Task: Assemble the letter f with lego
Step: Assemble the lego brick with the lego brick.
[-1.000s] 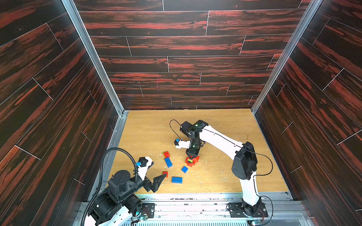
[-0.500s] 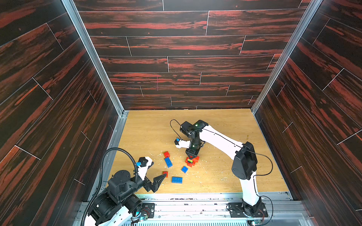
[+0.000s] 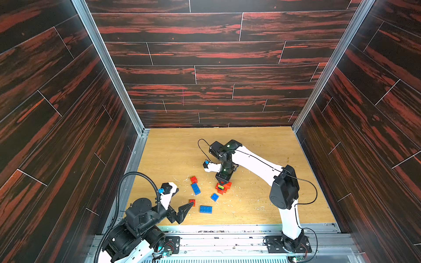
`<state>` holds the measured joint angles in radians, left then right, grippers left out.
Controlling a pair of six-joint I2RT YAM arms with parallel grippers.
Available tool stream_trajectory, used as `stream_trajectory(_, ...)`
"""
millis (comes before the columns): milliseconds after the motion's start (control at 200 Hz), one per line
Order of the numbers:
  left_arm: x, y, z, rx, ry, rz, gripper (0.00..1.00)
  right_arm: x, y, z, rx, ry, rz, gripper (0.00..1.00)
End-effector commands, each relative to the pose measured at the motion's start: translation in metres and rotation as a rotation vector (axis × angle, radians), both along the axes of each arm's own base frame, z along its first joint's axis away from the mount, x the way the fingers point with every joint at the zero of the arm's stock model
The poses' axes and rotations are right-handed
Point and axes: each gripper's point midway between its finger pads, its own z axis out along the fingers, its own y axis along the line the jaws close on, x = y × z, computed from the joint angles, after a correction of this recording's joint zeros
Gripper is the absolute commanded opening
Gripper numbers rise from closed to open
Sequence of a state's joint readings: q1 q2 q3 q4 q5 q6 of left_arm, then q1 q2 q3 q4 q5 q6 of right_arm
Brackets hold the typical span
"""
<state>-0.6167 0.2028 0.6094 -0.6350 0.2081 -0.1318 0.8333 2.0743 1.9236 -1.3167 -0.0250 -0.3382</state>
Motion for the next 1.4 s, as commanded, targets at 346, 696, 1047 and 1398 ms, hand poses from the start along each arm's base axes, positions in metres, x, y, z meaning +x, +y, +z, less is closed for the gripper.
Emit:
stream_trajectory(346,0.001,-0.001,-0.001,0.000,0.001,0.001,1.00,0.000,-0.002,0.018,0.010,-0.062,-0.018,0.18)
stream_trajectory(696,0.001,-0.001,-0.001,-0.001,0.001,0.000,1.00,-0.008,-0.001,0.019,0.027,-0.051,-0.036,0.18)
stream_trajectory(1047,0.001,-0.002,-0.002,0.000,0.004,-0.005,1.00,-0.016,0.003,0.013,0.023,-0.046,-0.037,0.18)
stream_trajectory(1398,0.001,-0.002,-0.002,0.002,0.006,-0.005,1.00,-0.012,0.002,0.015,0.022,-0.072,-0.035,0.18)
